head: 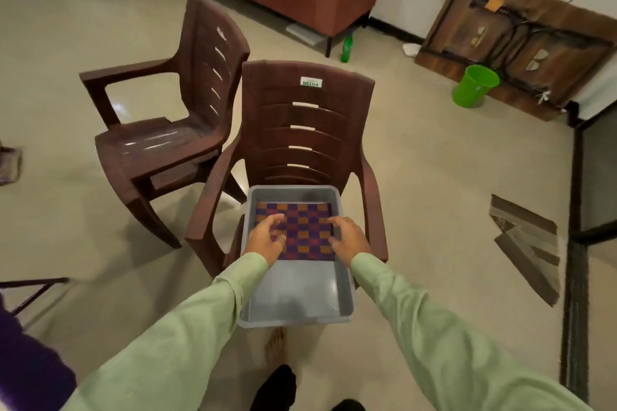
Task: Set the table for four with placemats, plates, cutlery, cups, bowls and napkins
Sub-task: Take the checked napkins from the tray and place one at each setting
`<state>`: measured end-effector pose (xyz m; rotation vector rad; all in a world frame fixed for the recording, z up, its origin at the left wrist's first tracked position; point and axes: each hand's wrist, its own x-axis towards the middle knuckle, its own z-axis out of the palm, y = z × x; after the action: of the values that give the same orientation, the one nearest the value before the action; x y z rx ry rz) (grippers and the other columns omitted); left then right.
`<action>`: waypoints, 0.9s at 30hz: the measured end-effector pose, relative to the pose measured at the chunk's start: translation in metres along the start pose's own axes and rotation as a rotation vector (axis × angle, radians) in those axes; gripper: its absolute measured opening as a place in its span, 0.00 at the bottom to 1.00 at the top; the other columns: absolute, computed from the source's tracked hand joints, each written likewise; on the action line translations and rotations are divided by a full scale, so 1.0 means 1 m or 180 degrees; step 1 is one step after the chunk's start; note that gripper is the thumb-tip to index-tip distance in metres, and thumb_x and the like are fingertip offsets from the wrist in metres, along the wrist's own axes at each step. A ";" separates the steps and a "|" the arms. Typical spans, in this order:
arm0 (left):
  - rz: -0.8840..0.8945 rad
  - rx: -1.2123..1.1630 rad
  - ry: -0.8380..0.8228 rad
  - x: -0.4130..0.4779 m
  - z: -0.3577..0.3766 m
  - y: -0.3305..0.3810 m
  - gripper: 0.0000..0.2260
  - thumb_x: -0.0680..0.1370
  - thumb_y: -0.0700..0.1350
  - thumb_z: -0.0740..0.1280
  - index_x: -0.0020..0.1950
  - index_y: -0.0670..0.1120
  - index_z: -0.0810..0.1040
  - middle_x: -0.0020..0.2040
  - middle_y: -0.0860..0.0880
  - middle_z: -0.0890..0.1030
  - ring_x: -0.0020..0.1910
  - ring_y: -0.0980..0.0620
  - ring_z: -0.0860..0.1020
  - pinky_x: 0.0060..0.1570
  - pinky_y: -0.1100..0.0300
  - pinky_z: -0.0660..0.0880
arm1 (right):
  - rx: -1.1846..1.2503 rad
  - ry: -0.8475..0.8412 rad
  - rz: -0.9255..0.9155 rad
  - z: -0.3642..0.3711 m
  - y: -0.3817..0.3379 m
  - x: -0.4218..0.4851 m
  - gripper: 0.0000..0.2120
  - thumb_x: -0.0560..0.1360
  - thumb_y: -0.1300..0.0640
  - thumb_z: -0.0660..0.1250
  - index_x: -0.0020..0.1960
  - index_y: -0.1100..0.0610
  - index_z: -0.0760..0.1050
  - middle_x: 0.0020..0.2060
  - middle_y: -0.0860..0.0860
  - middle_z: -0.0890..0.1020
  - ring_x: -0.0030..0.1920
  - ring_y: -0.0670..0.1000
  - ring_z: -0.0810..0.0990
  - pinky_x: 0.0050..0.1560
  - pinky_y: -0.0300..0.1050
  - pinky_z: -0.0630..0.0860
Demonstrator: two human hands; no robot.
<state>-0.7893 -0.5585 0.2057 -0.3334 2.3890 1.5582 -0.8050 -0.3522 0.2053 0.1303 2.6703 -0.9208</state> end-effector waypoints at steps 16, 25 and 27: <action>-0.0539 0.0300 0.0073 0.204 0.083 -0.174 0.23 0.79 0.38 0.67 0.69 0.58 0.70 0.66 0.55 0.74 0.64 0.55 0.73 0.61 0.51 0.77 | -0.2586 -0.0972 -0.0734 0.163 0.131 0.305 0.35 0.74 0.53 0.69 0.75 0.64 0.59 0.71 0.63 0.65 0.72 0.64 0.64 0.74 0.57 0.60; -0.0446 0.0178 0.0146 0.211 0.083 -0.190 0.24 0.79 0.39 0.67 0.69 0.62 0.69 0.66 0.58 0.73 0.64 0.58 0.73 0.55 0.64 0.75 | -0.3009 -0.0756 -0.0757 0.168 0.138 0.330 0.28 0.72 0.48 0.70 0.68 0.58 0.69 0.64 0.58 0.74 0.65 0.60 0.70 0.73 0.56 0.58; -0.0439 0.0142 0.0160 0.207 0.079 -0.185 0.24 0.79 0.39 0.67 0.69 0.62 0.69 0.66 0.58 0.73 0.64 0.59 0.73 0.53 0.66 0.75 | -0.2794 -0.0582 -0.0907 0.159 0.134 0.324 0.21 0.71 0.51 0.71 0.62 0.57 0.75 0.61 0.58 0.76 0.63 0.60 0.70 0.71 0.55 0.59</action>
<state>-0.9139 -0.5683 -0.0548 -0.5218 2.3787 1.4498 -1.0454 -0.3494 -0.0953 -0.5095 2.6883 0.2302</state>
